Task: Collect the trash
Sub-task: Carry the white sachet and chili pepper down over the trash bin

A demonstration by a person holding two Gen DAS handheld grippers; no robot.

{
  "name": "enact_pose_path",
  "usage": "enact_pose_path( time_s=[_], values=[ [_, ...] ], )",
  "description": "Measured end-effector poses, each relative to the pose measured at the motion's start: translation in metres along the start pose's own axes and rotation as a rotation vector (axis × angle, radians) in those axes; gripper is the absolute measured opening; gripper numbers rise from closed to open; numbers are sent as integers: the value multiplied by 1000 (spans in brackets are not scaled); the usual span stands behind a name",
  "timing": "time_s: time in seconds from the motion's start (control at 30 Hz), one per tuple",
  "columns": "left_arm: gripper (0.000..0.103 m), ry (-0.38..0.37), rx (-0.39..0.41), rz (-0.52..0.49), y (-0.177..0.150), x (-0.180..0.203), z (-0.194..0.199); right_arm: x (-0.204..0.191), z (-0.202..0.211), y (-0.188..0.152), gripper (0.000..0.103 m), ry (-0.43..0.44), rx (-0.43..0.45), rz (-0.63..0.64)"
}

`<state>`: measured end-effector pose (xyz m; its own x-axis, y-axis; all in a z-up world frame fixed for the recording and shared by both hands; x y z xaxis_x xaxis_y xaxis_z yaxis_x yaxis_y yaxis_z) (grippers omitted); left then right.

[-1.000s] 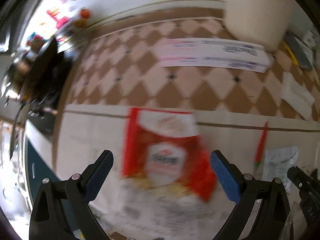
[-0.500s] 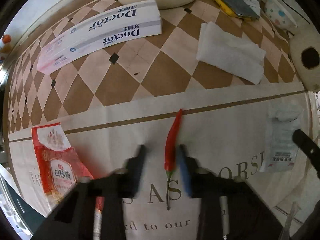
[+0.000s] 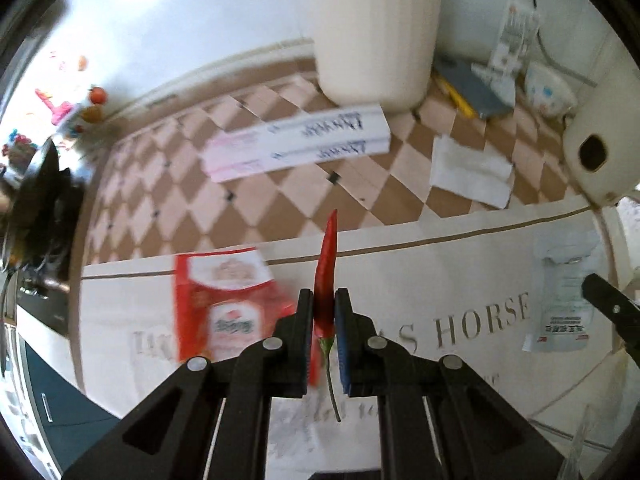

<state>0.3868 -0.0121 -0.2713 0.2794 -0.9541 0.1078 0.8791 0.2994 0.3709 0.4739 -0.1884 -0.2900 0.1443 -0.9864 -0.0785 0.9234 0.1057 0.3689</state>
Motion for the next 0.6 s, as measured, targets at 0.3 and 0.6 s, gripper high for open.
enact_pose_path(
  time_s=[0.3,0.6],
  values=[
    [8,18,139,64,-80,-77,89,-49,78,-65,6,87,93,77],
    [8,86,135,227,-216,-171,121,-142,118,-199,6,166,64,265]
  ],
)
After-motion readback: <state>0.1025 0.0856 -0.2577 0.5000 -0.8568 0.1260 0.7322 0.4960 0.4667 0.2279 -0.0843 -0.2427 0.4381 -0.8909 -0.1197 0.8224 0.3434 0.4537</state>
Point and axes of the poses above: each gripper's, at about its wrist camera, not at the fingertips, and z roughly against the way its jaws point, x to its right, y to its top, the point moved 1 cm from there along -z, roughly the way its jaws point, and after that the axes turned 14 degrees about -y, right-handed, at the moved point
